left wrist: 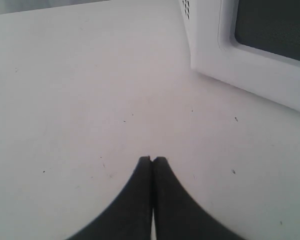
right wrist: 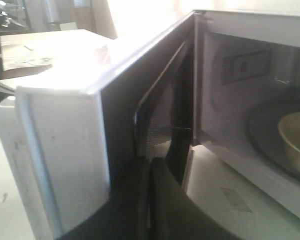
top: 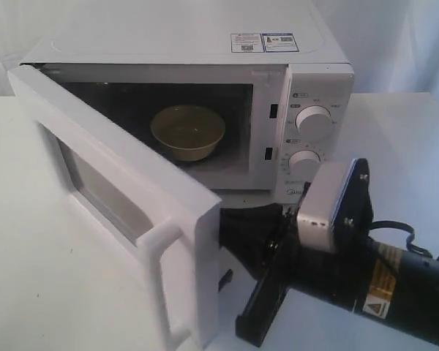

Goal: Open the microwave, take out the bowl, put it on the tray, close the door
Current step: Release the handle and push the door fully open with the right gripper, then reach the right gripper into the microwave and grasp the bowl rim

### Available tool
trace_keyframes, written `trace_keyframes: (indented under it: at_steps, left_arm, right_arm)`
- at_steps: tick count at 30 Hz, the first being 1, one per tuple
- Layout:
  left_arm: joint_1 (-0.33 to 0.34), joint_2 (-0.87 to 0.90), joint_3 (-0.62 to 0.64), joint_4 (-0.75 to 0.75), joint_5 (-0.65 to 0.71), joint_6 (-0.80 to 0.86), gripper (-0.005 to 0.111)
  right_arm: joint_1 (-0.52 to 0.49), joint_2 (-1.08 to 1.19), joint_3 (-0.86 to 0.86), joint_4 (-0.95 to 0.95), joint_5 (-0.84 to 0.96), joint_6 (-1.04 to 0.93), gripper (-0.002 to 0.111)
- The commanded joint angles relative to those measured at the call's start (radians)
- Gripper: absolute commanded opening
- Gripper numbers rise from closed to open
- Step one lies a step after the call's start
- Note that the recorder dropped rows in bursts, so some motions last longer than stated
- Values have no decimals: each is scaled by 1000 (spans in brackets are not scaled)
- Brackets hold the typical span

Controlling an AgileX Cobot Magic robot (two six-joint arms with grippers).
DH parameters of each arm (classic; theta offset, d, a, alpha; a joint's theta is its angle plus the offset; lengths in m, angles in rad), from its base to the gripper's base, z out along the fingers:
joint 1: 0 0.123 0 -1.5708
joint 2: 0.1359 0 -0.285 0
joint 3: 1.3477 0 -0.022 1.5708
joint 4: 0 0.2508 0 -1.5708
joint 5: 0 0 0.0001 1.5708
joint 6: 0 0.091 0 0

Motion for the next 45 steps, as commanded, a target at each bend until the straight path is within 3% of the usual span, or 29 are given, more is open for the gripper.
trace_keyframes:
  at_steps: [1,9,17,22,27,35,41,45]
  left_arm:
    - [1,-5,4,-4,1,-1,0]
    - [1,-5,4,-4,1,-1,0]
    - [1,-5,4,-4,1,-1,0]
    - [1,-5,4,-4,1,-1,0]
    - [1,-5,4,-4,1,-1,0]
    - [1,-5,4,-4,1,-1,0]
    - [1,-5,4,-4,1,-1,0]
    - [1,-5,4,-4,1,-1,0]
  right_arm:
    - [107,3,-2,-12,-40,9,0]
    - [284,10,-35,43,-52,-16,0]
    - [331,67,-85,95,48,-127,0]
    - [331,66,-133,230,281,-260,0]
    - [331,66,-201,236,467,-394,1]
    - [331,67,-355,270,786,-652,25]
    - [318,118,-441,270,802,-980,36]
    - [266,201,-500,335,778,-1057,40]
